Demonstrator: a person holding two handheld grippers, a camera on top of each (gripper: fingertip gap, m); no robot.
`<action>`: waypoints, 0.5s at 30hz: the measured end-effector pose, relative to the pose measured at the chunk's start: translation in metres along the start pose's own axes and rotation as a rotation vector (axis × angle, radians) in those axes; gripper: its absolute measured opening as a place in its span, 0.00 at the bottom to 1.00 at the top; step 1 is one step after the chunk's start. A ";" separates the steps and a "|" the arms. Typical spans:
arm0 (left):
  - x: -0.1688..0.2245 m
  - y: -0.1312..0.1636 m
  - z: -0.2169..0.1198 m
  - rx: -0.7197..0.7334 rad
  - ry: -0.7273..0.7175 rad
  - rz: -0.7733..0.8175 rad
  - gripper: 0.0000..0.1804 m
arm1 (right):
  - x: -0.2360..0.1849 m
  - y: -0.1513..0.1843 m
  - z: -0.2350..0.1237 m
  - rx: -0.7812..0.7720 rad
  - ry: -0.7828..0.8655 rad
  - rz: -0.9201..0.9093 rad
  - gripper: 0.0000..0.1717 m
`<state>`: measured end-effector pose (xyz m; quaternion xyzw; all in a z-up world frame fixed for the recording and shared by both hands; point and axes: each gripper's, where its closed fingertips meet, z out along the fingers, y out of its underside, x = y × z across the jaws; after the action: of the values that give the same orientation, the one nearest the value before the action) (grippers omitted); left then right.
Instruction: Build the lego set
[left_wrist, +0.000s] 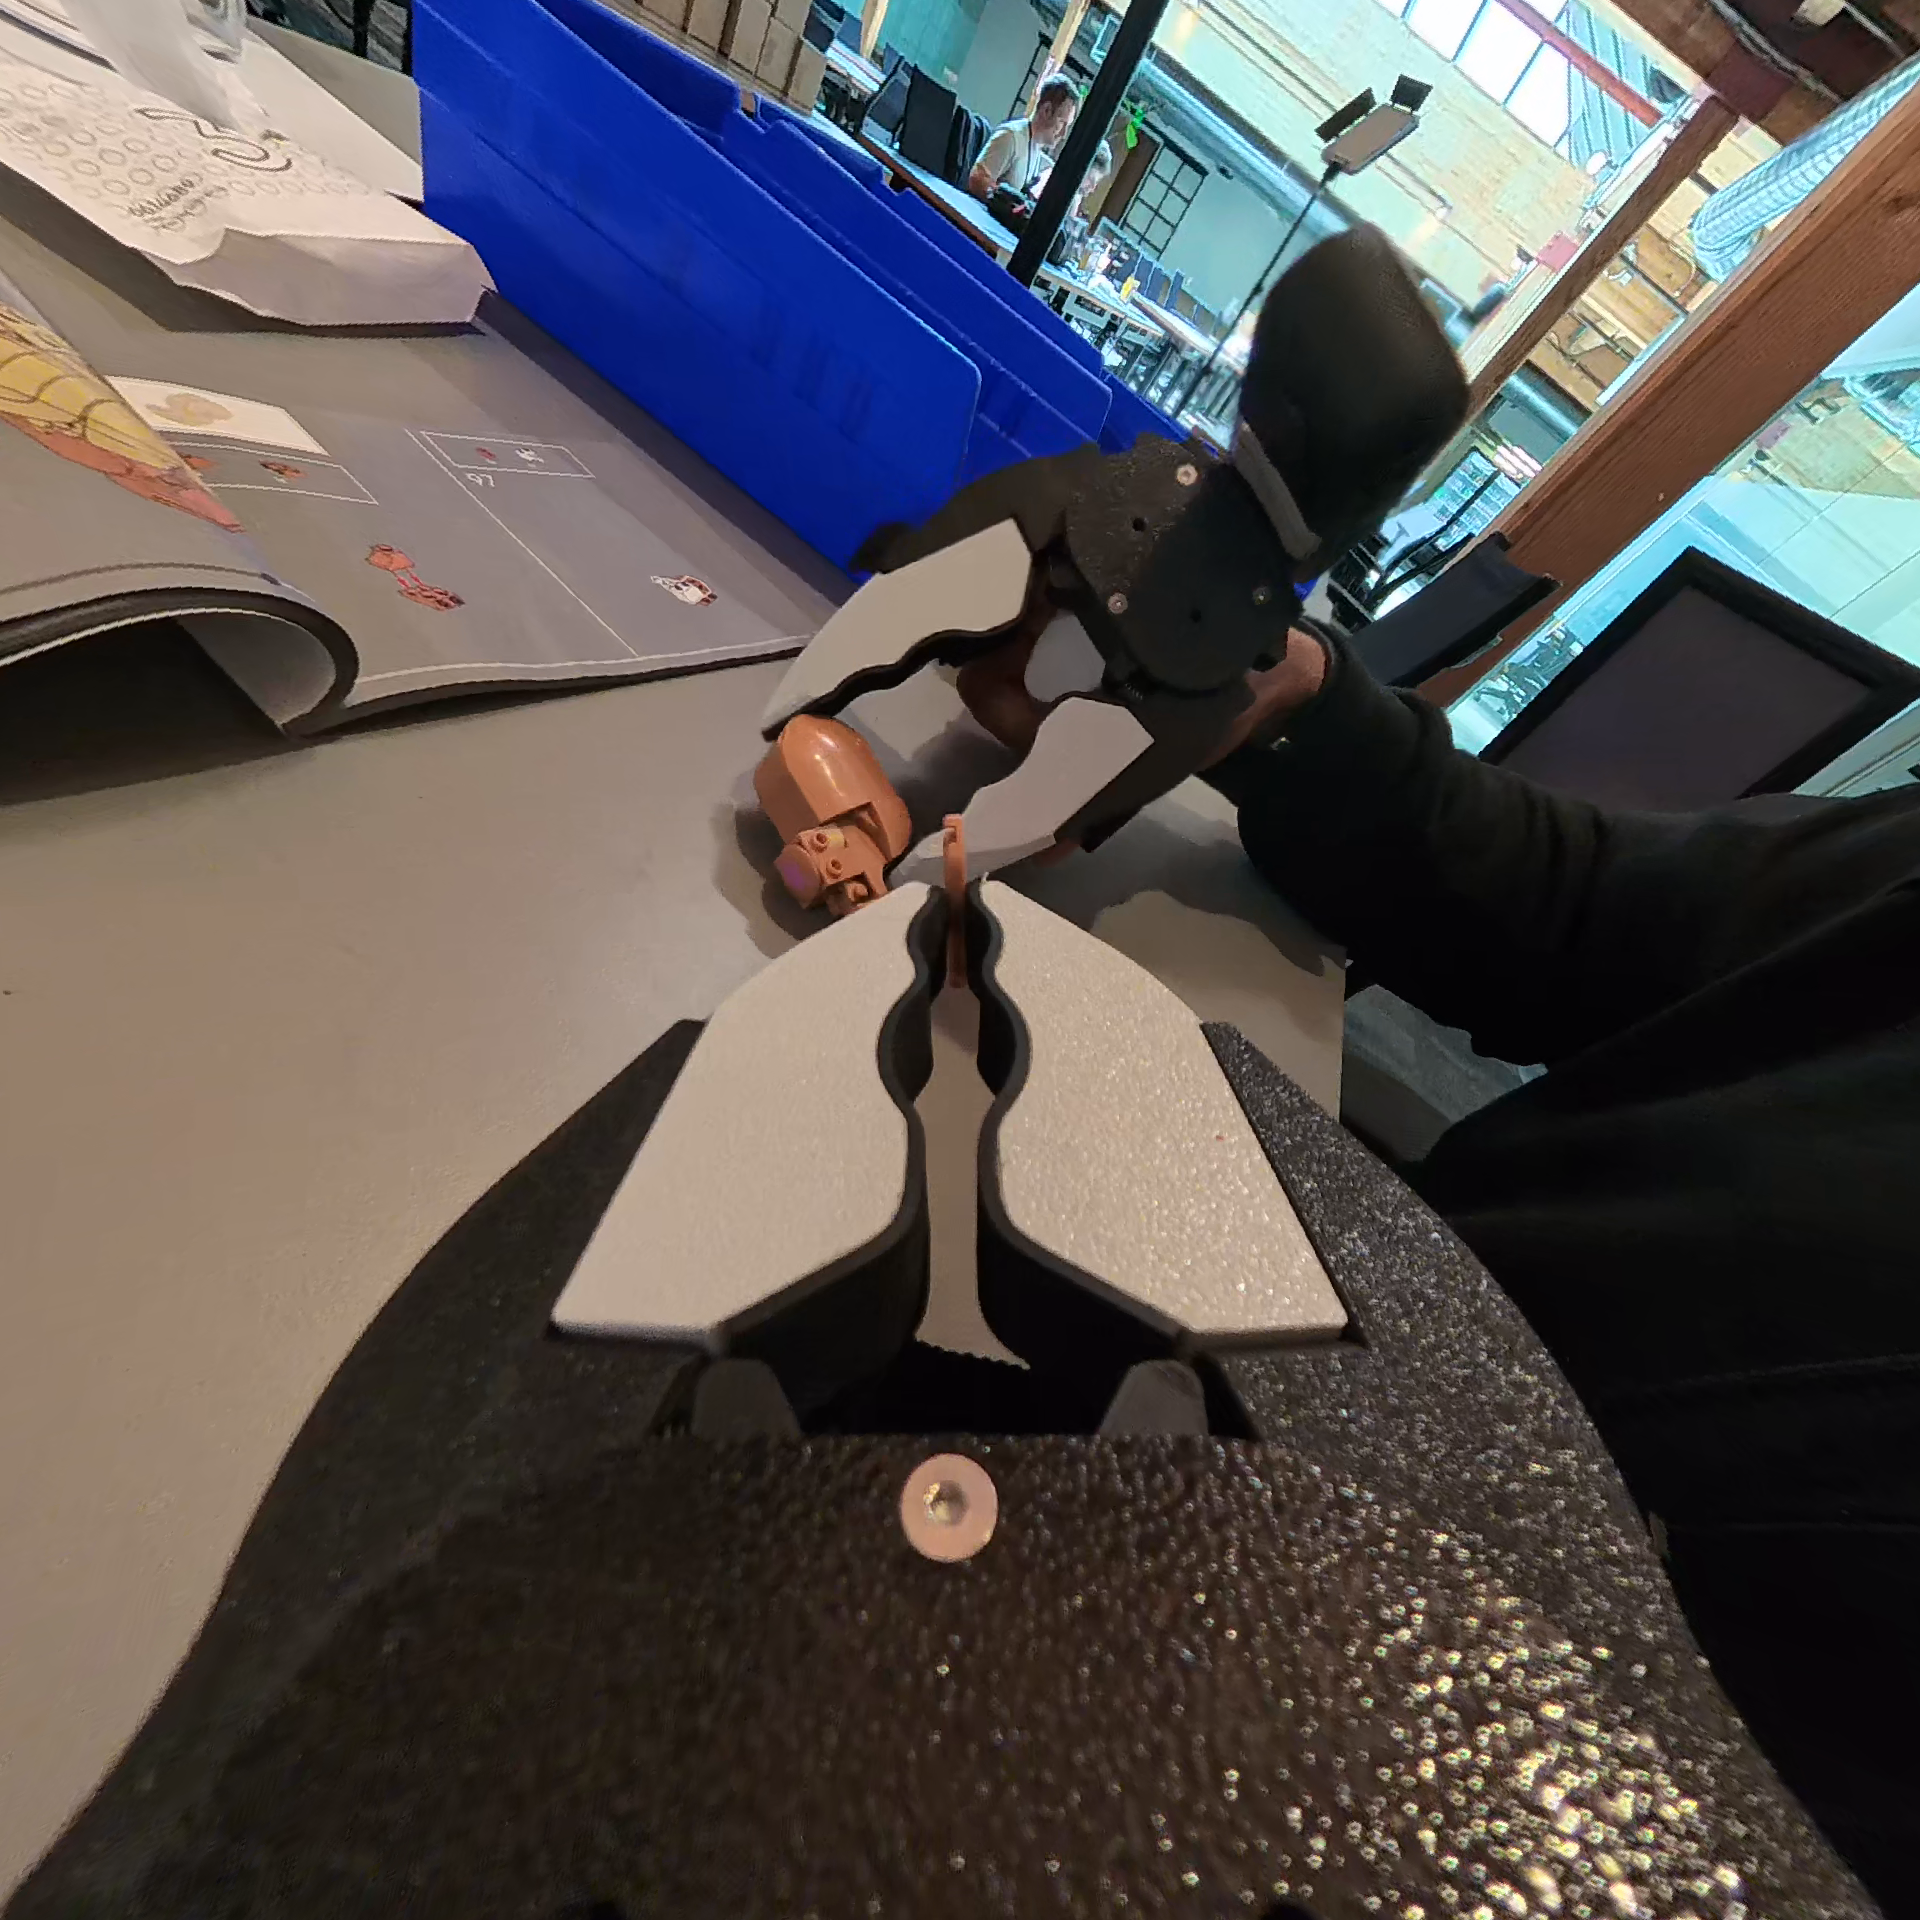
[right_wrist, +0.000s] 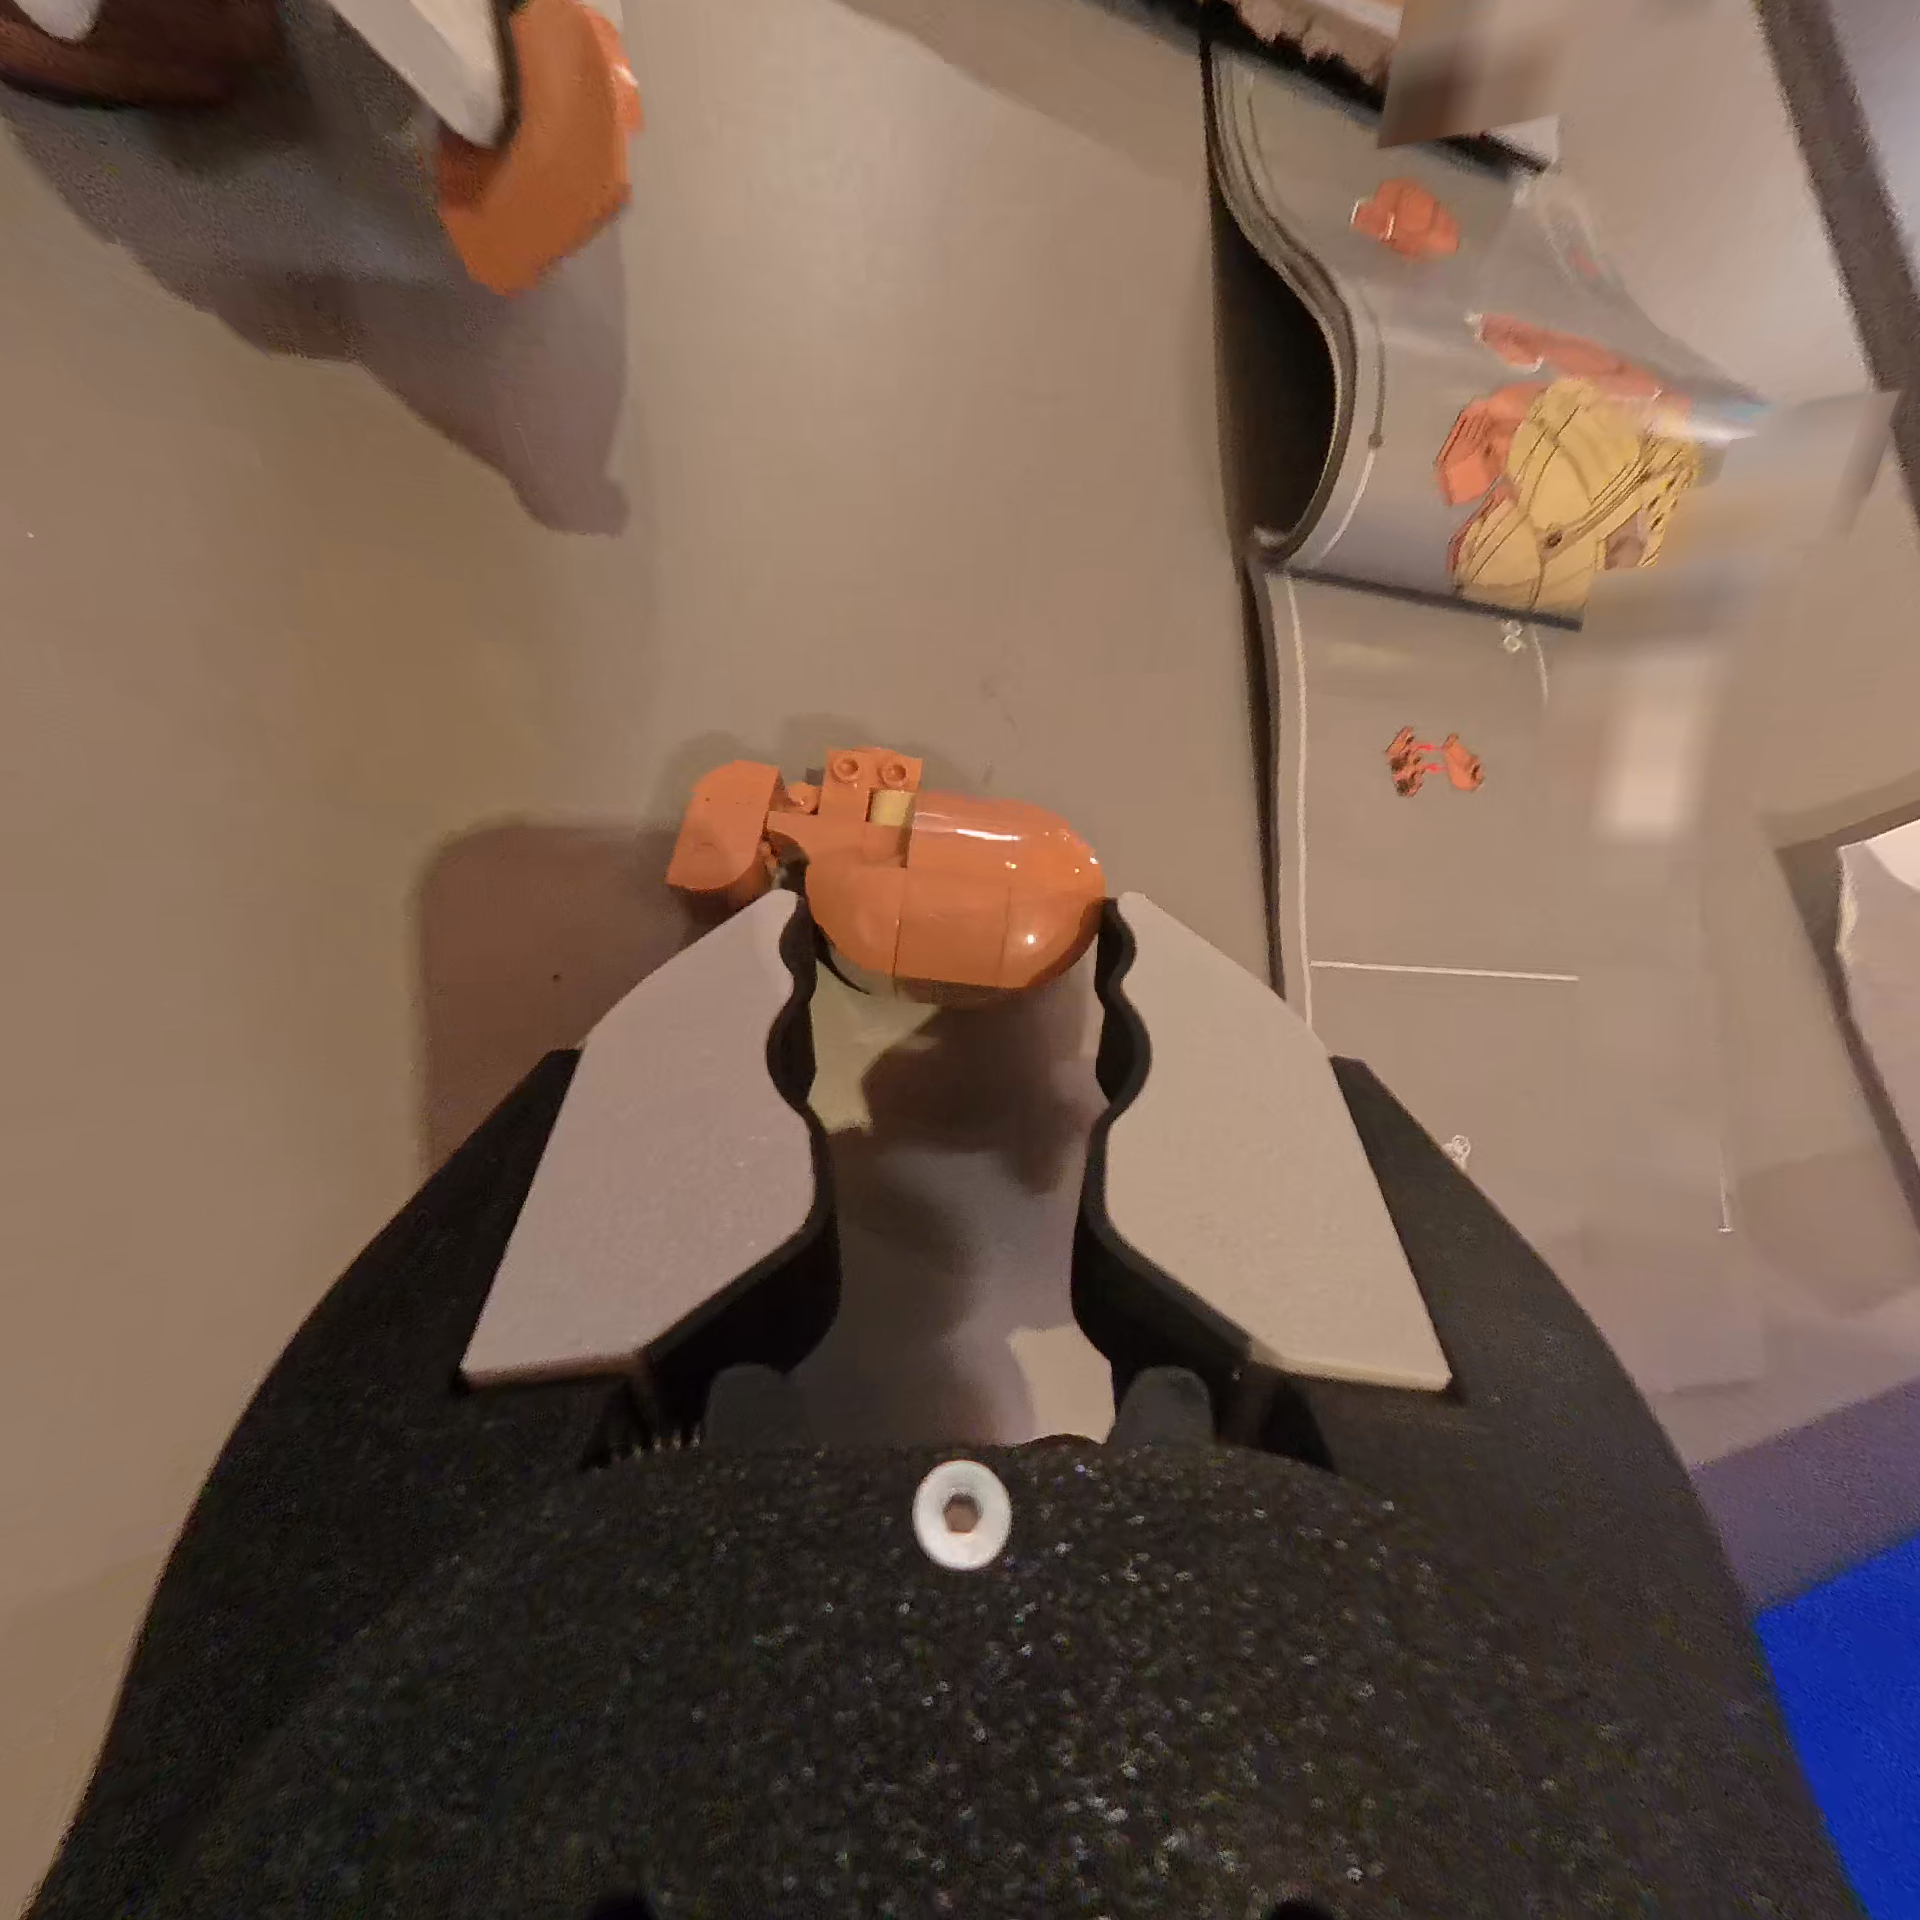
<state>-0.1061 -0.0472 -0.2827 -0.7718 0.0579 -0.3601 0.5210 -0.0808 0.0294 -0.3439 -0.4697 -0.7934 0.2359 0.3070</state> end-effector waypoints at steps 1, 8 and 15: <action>0.000 0.001 0.001 -0.006 -0.002 0.001 0.01 | -0.001 -0.003 0.000 0.018 0.023 -0.022 0.30; 0.004 0.003 0.009 -0.031 0.000 0.030 0.01 | -0.005 -0.034 -0.011 0.172 0.299 -0.270 0.30; 0.028 0.002 0.014 -0.008 0.055 0.205 0.01 | -0.011 -0.065 -0.040 0.343 0.546 -0.546 0.30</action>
<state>-0.0760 -0.0502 -0.2730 -0.7536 0.1523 -0.3257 0.5502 -0.0871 -0.0056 -0.2759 -0.2296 -0.7276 0.1414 0.6308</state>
